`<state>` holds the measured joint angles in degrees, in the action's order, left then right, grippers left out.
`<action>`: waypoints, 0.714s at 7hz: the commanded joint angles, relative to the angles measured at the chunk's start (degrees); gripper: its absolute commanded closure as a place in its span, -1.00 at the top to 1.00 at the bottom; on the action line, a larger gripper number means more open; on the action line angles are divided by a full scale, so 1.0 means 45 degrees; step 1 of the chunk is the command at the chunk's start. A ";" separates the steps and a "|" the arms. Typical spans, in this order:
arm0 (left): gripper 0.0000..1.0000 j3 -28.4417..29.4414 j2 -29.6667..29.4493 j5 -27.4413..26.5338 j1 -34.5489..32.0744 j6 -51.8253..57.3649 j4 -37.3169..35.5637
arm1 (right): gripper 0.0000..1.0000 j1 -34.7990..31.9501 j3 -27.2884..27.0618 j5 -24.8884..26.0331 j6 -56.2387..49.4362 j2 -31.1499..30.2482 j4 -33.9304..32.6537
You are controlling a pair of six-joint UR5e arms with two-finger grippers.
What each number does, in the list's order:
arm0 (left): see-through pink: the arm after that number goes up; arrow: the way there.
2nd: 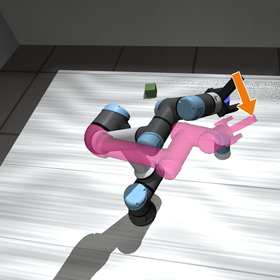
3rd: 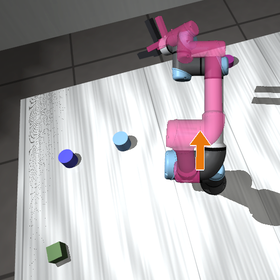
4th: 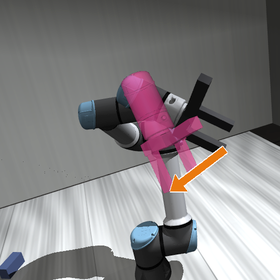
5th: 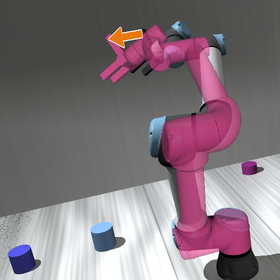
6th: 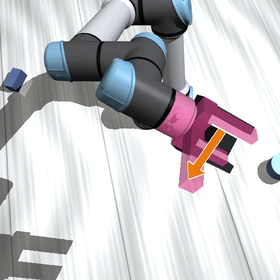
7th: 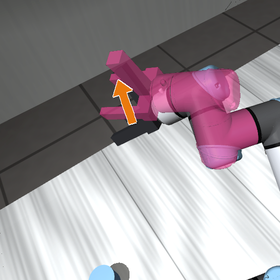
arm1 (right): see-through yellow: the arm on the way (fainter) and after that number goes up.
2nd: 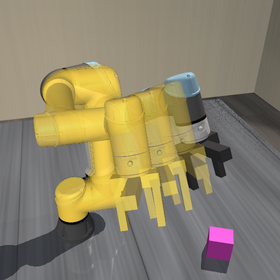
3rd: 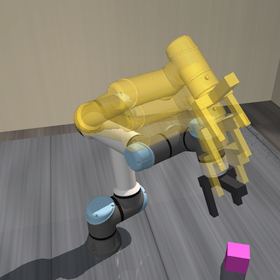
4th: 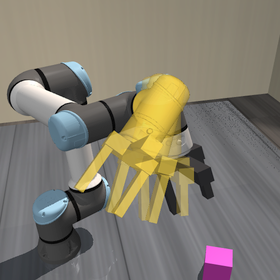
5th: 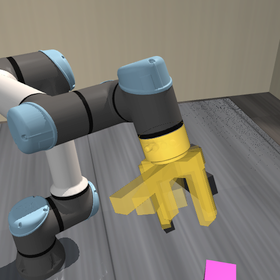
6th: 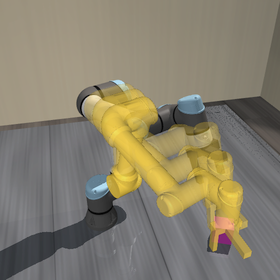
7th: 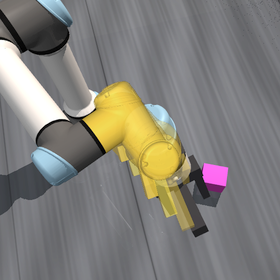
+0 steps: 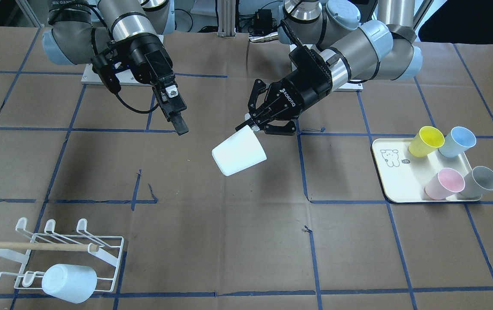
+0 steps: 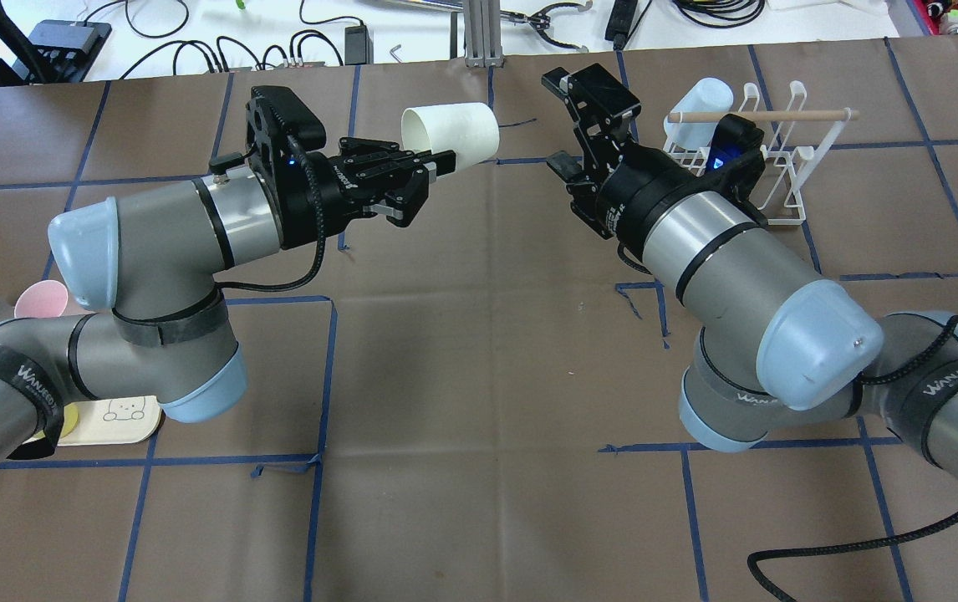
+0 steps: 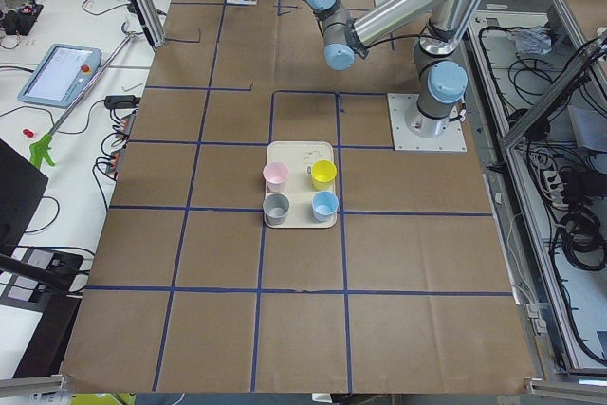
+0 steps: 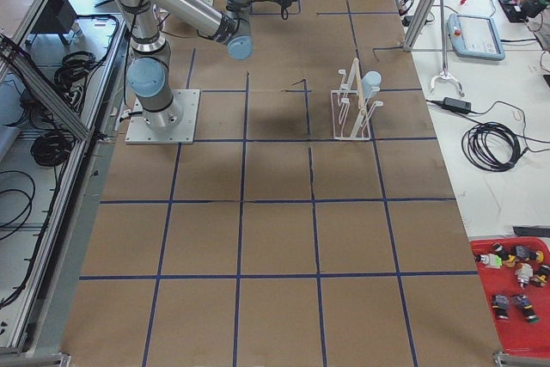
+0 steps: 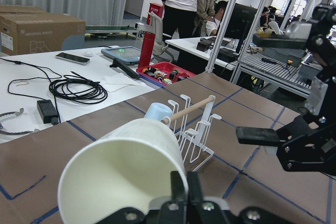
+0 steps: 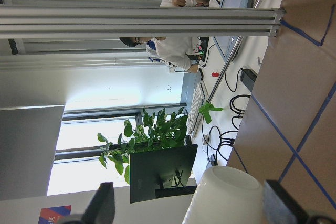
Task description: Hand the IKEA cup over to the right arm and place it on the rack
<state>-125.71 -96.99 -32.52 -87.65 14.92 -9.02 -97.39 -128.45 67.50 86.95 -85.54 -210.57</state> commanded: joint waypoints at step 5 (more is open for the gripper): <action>-0.93 -0.0522 0.0030 0.0058 -0.0052 -0.0346 -0.0828 | 0.97 -0.0583 -0.0010 0.0040 0.0965 -0.0894 0.4386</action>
<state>-128.01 -96.86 -32.29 -87.83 13.37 -12.73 -99.66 -128.72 67.83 89.28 -89.07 -194.00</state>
